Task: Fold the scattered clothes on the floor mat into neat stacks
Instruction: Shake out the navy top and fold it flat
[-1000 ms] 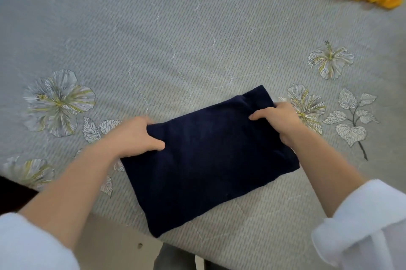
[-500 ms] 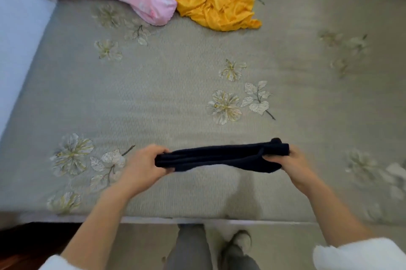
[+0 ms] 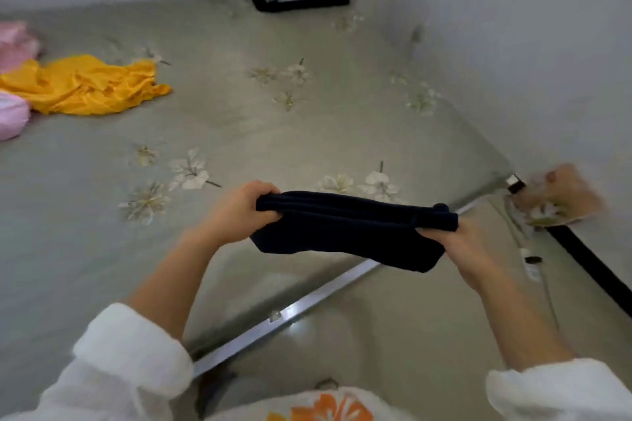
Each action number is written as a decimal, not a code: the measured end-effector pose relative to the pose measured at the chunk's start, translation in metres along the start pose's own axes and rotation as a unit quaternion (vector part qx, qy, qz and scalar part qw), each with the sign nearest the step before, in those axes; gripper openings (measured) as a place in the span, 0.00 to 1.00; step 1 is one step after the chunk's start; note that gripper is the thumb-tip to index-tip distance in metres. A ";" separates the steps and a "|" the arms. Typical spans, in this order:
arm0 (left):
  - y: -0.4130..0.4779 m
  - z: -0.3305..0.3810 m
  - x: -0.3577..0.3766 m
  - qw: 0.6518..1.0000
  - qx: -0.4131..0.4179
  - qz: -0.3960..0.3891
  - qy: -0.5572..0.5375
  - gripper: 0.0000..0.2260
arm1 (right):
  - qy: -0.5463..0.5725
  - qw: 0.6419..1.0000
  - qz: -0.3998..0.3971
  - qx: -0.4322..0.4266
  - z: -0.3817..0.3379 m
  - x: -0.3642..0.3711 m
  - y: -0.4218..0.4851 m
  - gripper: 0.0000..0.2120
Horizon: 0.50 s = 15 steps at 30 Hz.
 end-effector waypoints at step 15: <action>0.183 0.315 0.169 0.979 0.175 -0.084 0.066 0.07 | 0.002 0.964 0.264 -0.024 0.054 -0.300 0.050 0.10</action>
Point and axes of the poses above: each hand's wrist, its own y-axis towards the middle knuckle, its own x-axis out of the palm, z = x × y, the point moved 1 cm from there along y, towards the middle knuckle, and after that the axes turned 9 degrees about -x, right-handed, at the moved point
